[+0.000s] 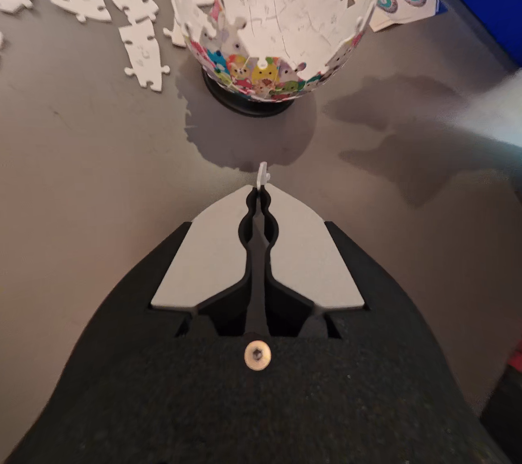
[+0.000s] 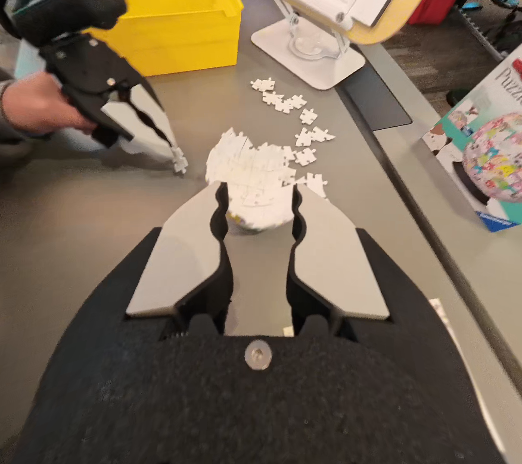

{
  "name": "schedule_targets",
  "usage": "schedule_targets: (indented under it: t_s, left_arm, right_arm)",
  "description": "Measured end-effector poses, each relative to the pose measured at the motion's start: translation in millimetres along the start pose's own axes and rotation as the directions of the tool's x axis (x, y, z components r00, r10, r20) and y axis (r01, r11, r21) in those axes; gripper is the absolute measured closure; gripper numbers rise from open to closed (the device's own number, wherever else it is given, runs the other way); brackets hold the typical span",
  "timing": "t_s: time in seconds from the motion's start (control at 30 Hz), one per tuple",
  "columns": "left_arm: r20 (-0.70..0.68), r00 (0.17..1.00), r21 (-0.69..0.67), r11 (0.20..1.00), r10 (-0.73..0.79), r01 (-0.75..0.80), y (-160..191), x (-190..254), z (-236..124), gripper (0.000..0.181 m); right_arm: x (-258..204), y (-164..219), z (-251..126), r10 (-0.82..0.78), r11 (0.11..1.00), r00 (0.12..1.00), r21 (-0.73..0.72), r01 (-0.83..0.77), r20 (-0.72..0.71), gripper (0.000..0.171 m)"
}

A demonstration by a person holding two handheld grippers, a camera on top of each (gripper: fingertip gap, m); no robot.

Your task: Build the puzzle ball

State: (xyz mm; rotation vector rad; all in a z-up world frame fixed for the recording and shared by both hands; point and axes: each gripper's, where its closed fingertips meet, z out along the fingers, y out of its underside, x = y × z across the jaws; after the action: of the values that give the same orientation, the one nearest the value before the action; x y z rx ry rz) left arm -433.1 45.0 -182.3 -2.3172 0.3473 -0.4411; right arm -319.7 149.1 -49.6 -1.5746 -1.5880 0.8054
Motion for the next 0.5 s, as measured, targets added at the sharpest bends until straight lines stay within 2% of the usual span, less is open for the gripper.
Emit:
schedule_targets:
  t_s: [0.07,0.2,0.4,0.5]
  left_arm:
    - [0.021,0.999,0.011,0.999,0.039,-0.039,2,4,-4,0.179]
    - [0.085,0.991,-0.019,0.995,0.104,-0.102,9,-1,-14,0.179]
    - [-0.029,0.998,-0.064,0.997,-0.055,0.053,29,0,-13,0.179]
    - [-0.068,0.993,-0.05,0.994,-0.1,0.097,30,0,-17,0.179]
  right_arm:
    - [4,-18,11,0.022,0.999,1.0,-0.027,-0.022,0.007,0.126]
    - [-12,-6,33,0.075,0.981,0.997,-0.184,-0.068,0.033,0.118]
    - [-54,17,45,0.009,0.963,0.996,-0.27,0.015,0.085,0.117]
    - [-60,26,53,-0.035,0.963,0.999,-0.266,0.04,0.024,0.114]
